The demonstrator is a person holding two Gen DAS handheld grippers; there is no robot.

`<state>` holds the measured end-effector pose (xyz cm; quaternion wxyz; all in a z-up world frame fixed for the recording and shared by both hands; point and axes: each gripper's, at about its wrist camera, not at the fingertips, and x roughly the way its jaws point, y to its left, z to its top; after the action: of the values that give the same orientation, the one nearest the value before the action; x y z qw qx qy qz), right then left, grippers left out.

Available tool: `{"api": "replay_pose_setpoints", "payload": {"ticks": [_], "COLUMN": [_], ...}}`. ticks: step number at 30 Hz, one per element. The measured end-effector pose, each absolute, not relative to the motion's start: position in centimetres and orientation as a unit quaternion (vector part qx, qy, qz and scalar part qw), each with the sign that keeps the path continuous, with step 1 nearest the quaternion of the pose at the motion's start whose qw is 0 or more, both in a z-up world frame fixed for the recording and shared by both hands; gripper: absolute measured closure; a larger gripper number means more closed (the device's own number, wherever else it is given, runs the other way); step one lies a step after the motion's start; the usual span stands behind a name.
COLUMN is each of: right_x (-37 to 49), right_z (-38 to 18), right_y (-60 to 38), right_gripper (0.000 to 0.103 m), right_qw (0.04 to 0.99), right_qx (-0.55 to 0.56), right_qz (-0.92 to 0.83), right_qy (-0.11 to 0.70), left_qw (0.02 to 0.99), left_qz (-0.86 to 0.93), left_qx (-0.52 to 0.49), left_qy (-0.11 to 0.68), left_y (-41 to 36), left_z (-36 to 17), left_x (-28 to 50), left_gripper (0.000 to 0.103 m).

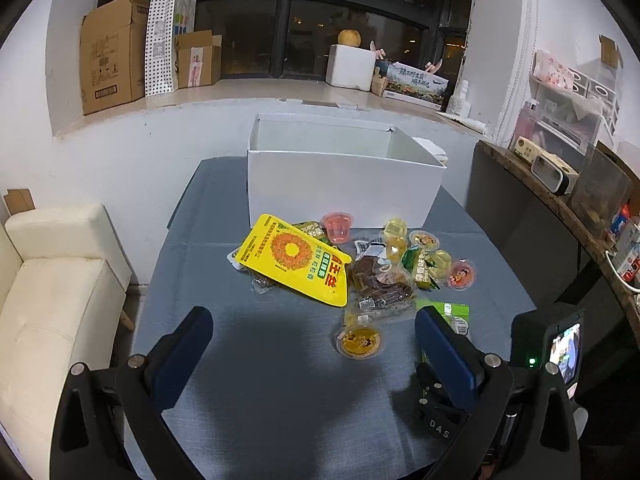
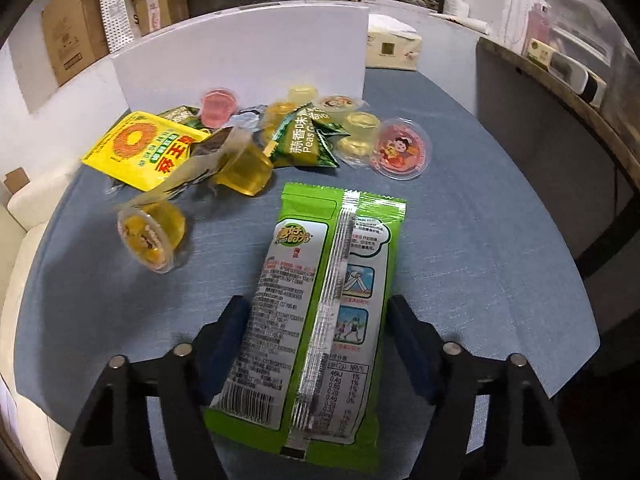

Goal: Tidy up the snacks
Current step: 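Grasp another long green-and-white snack stick bag with the right tool, then grasp the clear bag of brown dried meat with the left tool while the right tool holds its bag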

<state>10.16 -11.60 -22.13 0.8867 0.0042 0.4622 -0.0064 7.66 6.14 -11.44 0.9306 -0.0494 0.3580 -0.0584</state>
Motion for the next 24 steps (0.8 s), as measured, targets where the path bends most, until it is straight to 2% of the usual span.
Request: {"api": "replay_pose_setpoints", "payload": {"ticks": [11,24], "right_x": [10.2,9.6], "right_z": [-22.0,-19.1], "right_y": [-12.3,-15.3], "right_gripper": [0.035,0.036], "right_qw": [0.887,0.912], "right_qx": [0.025,0.016], "right_qz": [0.012,0.002], "right_qy": [0.462,0.41], "left_qw": [0.927,0.914], "left_qz": [-0.061,-0.088], "left_qx": [-0.047,-0.027], "left_qy": [0.366,0.396], "left_y": [5.8,2.4], "left_z": [-12.0,-13.7], "left_x": [8.4,12.7], "left_gripper": [0.0,0.0]}}
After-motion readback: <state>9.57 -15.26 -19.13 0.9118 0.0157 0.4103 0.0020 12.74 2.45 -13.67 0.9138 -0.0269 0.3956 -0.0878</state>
